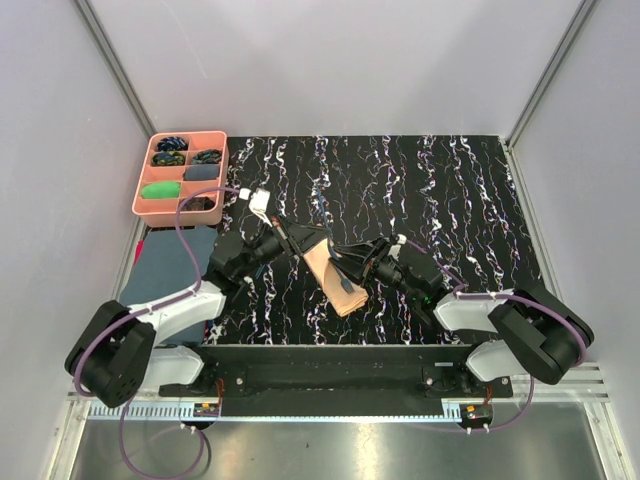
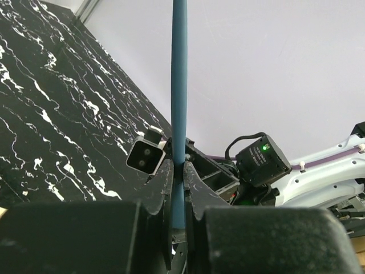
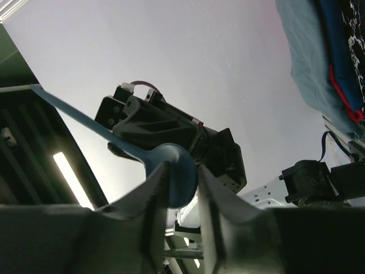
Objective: Fold the napkin into a case and place the utensils inside
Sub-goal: Pass from the left arm to the right
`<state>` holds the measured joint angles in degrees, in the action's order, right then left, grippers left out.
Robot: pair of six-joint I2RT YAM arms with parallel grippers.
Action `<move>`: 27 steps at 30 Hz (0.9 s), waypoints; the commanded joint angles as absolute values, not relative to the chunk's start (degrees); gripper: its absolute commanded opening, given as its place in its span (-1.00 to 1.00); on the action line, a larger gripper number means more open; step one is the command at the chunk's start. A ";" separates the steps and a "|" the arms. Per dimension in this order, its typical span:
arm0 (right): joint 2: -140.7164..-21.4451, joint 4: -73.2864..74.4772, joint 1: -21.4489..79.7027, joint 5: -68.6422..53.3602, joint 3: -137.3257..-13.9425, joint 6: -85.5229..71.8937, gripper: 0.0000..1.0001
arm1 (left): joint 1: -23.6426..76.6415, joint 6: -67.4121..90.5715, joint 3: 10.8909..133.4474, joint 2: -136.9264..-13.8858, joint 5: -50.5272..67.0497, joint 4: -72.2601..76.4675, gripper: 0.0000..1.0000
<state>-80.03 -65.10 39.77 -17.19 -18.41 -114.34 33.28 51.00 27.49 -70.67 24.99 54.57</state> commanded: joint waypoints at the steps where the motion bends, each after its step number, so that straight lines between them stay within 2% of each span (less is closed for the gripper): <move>1: -80.51 -69.69 40.52 -17.40 -18.90 -125.51 -0.45 | 33.49 50.09 26.98 -71.89 23.64 61.34 -1.00; 2: -80.51 -70.22 40.52 -17.23 -18.37 -125.77 -0.61 | 33.57 50.27 27.07 -72.16 23.82 61.52 -1.00; 3: -80.86 -70.75 40.52 -16.79 -18.20 -125.86 -0.99 | 33.66 50.19 26.98 -72.33 23.82 61.18 -1.00; 5: -80.95 -72.24 40.52 -16.44 -17.06 -125.16 -1.00 | 33.58 50.01 27.07 -71.99 24.08 59.86 -0.95; 6: -80.43 -72.77 40.52 -15.57 -16.35 -124.55 -1.00 | 33.14 49.92 26.81 -71.55 24.17 57.07 -0.84; 7: -80.07 -71.99 40.52 -15.47 -15.48 -123.84 -1.00 | 32.87 49.75 26.37 -70.06 24.00 55.82 -0.68; 8: -79.37 -71.11 40.43 -14.95 -13.03 -122.10 -1.00 | 32.44 49.66 25.85 -69.09 23.82 54.51 -0.26; 9: -77.10 -69.54 40.52 -14.85 -11.53 -121.12 -1.00 | 31.65 49.22 24.80 -67.69 22.17 50.58 -0.03; 10: -75.60 -65.26 40.52 -14.51 -9.86 -120.42 -1.00 | 31.38 48.61 24.35 -64.11 20.67 47.67 0.31; 11: -73.67 -62.78 40.52 -13.28 -6.71 -118.67 -1.00 | 31.12 47.73 24.26 -61.90 18.74 43.72 0.45; 14: -61.56 -45.41 40.52 -11.00 -3.44 -114.55 -1.00 | 31.11 42.99 28.03 -55.21 9.43 16.80 0.45; 15: -52.39 -38.48 40.52 -10.20 -3.69 -113.13 -1.00 | 31.11 42.63 31.17 -54.50 6.71 10.96 0.36; 16: -46.90 -20.83 40.43 -8.98 -4.39 -111.72 -1.00 | 31.03 42.63 32.85 -54.23 1.63 5.94 0.32; 18: -32.00 -0.02 40.43 -1.81 -11.05 -105.58 -1.00 | 30.85 41.75 36.89 -55.45 0.18 -1.72 0.16; 19: -28.25 18.10 40.52 1.90 -13.86 -103.21 -1.00 | 30.85 40.96 37.96 -57.72 0.18 -3.15 0.08; 20: -25.60 24.46 40.34 7.50 -18.76 -99.27 -1.00 | 30.85 40.61 39.01 -58.96 0.18 -4.38 0.00; 23: -26.17 35.84 40.43 8.19 -24.94 -92.40 -1.00 | 30.85 40.26 42.00 -65.63 2.80 -3.43 -0.14; 25: -34.25 37.44 40.34 4.41 -26.36 -91.50 -1.00 | 30.76 39.56 45.87 -72.20 5.61 -4.13 -0.32; 27: -39.61 36.83 40.43 0.27 -27.86 -89.57 -1.00 | 30.76 39.38 49.28 -76.36 7.37 -4.13 -0.39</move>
